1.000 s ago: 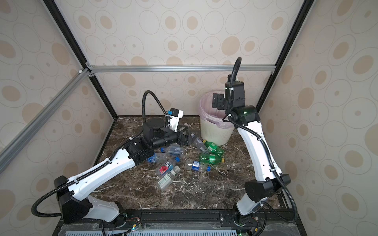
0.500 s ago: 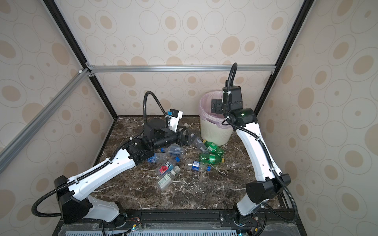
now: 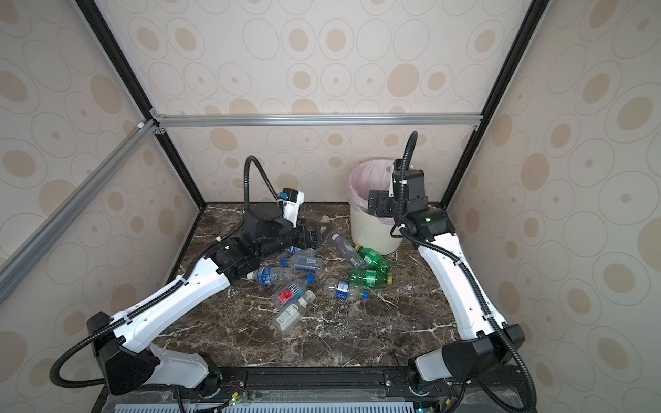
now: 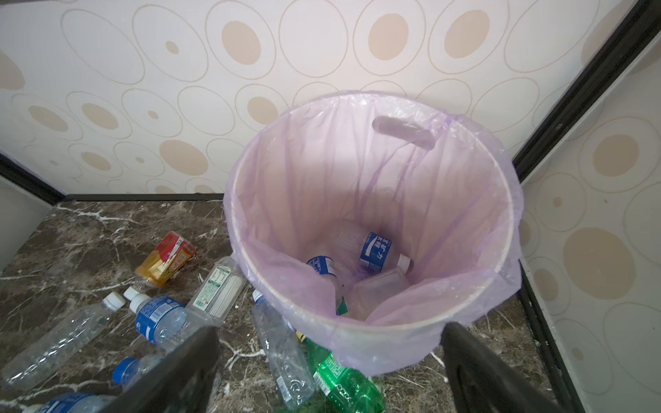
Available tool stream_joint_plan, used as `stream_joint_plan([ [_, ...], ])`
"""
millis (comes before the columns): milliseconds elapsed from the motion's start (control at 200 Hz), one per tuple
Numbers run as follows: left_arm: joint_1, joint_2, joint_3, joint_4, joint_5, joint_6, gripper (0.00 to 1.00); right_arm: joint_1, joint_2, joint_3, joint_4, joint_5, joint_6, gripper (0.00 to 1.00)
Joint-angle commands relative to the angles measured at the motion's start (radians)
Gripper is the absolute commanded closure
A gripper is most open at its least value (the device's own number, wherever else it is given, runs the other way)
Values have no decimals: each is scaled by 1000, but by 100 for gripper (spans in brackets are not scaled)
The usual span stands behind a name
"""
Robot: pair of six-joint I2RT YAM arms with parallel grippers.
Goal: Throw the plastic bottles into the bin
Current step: 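Withdraw the right gripper from the bin while the left gripper moves to the pile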
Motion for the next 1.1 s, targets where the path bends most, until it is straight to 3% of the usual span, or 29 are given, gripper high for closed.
stream_joint_plan([
  [0, 96, -57, -17, -57, 8, 40, 1, 70, -53, -68, 50, -27, 16, 0],
  [255, 346, -61, -118, -104, 65, 45, 1, 299, -75, -162, 76, 35, 6, 0],
  [530, 571, 76, -180, -102, 94, 31, 1, 497, 64, -128, 66, 53, 17, 0],
  [800, 652, 274, -150, -151, 22, 93, 1, 511, 216, -96, 124, -21, 64, 0],
  [1095, 661, 361, -194, -127, -2, 106, 1, 511, 326, -42, 114, -67, 89, 0],
])
